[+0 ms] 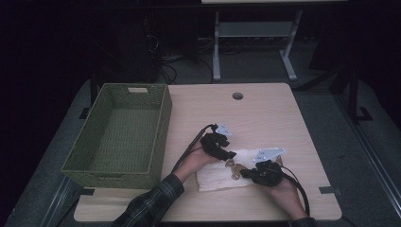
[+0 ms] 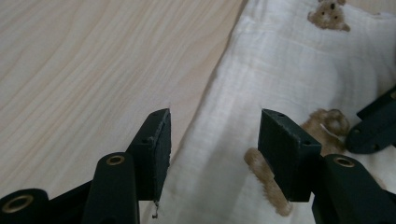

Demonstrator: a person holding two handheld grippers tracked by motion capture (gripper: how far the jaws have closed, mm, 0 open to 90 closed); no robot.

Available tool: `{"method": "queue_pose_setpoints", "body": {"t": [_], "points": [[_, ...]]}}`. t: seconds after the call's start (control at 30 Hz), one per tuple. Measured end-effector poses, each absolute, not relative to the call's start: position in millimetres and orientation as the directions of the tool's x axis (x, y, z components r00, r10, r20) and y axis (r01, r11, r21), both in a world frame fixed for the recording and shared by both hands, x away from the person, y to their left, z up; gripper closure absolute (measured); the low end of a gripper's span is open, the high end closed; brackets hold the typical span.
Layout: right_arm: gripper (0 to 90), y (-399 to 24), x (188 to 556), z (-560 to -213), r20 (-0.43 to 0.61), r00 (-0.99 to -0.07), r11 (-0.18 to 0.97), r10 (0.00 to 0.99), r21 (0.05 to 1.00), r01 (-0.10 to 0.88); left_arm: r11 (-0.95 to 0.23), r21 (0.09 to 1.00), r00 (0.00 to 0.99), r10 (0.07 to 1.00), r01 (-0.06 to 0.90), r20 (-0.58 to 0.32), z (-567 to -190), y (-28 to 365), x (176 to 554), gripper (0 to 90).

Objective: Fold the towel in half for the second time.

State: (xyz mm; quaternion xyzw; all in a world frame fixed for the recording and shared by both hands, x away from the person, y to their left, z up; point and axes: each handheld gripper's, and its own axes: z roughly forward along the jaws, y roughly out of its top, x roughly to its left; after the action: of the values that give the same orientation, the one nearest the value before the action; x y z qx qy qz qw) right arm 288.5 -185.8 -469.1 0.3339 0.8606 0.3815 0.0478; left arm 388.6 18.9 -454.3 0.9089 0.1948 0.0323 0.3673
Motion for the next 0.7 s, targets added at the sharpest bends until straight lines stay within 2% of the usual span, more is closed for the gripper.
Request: {"method": "queue_pose_setpoints", "body": {"t": [0.07,0.17,0.37,0.47,0.7], "points": [[90.0,-185.0,288.0,-469.6,0.177,-0.769,0.486,0.615,0.683,0.545,-0.668,0.664,0.923,0.375,0.336,-0.09,-459.6,17.2,390.1,44.0],[90.0,-184.7,287.4,-469.6,0.171,-0.767,0.489,0.618,0.681,0.546,-0.673,0.659,0.924,0.372,0.335,-0.09,-464.3,14.7,389.2,49.3],[90.0,-183.0,286.0,-469.2,0.158,-0.767,0.493,0.622,0.681,0.541,-0.675,0.662,0.928,0.362,0.326,-0.087,-462.3,14.8,387.7,82.4],[90.0,-182.8,286.4,-469.1,0.161,-0.762,0.491,0.627,0.678,0.547,-0.677,0.675,0.937,0.342,0.294,-0.066,-455.5,15.5,383.9,85.4],[90.0,-183.1,287.7,-469.2,0.182,-0.752,0.477,0.634,0.673,0.565,-0.668,0.713,0.957,0.291,0.212,-0.012,-428.6,19.2,362.8,85.4]]}}
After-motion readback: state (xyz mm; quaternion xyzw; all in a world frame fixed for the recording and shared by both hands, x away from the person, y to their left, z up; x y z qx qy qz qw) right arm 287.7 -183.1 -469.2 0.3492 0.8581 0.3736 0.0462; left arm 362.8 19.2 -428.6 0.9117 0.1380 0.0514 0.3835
